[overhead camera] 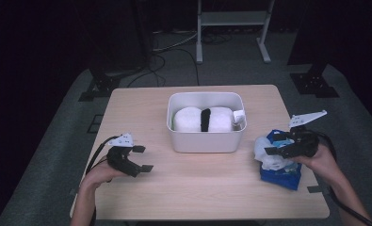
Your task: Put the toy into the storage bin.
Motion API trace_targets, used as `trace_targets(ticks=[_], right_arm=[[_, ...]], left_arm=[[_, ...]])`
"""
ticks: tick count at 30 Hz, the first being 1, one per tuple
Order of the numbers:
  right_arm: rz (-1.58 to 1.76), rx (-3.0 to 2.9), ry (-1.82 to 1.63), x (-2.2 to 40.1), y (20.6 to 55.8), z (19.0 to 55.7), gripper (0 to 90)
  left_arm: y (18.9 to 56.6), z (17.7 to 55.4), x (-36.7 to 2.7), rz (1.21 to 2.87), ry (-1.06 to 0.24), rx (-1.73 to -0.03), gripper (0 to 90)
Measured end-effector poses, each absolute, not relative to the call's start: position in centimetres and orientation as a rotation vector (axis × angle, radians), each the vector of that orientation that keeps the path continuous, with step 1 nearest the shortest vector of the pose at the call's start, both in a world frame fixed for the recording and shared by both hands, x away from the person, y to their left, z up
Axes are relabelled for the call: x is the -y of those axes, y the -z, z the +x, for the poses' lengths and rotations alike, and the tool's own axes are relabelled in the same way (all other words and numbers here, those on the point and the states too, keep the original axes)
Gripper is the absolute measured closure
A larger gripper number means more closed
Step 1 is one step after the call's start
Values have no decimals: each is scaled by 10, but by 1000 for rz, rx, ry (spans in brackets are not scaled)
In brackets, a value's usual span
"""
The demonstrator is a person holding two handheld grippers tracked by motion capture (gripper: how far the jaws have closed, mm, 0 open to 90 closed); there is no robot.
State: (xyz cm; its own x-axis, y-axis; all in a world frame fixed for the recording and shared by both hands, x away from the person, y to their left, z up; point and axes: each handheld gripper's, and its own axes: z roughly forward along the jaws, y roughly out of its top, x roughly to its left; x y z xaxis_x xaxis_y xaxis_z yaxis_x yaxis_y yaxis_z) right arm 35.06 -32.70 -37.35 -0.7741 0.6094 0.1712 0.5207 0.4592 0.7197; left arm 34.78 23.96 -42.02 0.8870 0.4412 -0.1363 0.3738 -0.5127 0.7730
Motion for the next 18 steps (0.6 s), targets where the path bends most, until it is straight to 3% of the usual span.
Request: trace_targets(ticks=[18], right_arm=[[1050, -2572, -1245, 340, 395, 329, 267]], left_arm=[[421, 347, -239, 2165, -87, -583, 92]])
